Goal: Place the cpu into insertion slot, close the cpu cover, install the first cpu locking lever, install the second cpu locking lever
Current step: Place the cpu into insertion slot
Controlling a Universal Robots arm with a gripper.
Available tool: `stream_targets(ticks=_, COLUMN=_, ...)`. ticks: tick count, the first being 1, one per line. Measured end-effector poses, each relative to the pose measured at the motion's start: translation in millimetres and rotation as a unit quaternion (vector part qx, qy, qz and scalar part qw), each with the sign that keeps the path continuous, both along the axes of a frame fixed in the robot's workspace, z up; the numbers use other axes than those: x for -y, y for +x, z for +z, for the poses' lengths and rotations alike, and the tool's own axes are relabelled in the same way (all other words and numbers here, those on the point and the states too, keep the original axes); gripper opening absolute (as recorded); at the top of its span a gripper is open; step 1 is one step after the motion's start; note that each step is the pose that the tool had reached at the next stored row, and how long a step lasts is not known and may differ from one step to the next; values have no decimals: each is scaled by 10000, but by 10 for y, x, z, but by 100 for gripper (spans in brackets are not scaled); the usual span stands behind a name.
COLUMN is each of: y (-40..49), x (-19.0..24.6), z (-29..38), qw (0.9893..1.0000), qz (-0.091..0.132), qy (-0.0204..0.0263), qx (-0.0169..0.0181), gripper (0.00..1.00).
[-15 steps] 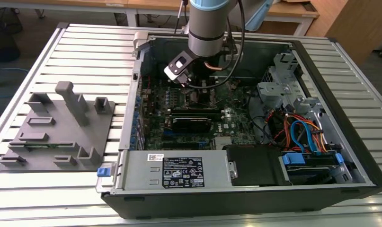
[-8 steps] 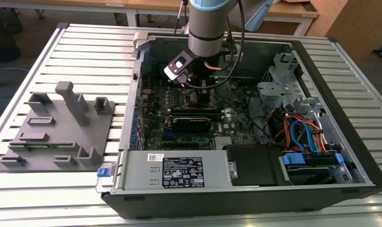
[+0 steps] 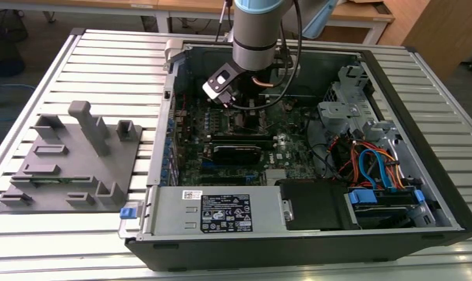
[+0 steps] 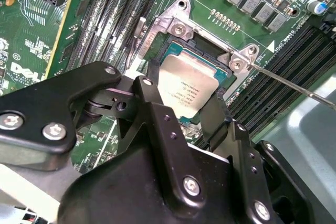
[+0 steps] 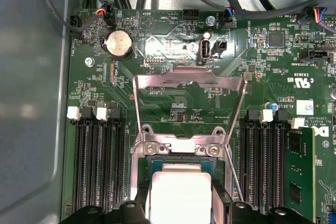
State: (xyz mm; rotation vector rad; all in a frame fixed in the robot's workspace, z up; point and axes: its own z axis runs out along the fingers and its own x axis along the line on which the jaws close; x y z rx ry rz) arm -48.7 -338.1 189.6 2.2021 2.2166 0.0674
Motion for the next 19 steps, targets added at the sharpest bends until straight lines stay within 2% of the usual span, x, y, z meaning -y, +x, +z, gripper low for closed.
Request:
stream_targets(ticks=6, y=2, x=-3, z=-7, qw=10000, qz=0, qy=9, qx=5, gripper=55)
stream_targets(ticks=7, y=2, x=-3, z=-6, qw=10000, qz=0, qy=7, qx=4, gripper=61)
stream_targets(ticks=19, y=0, x=-1, z=43, qw=10000, qz=0, qy=15, qx=1, gripper=61)
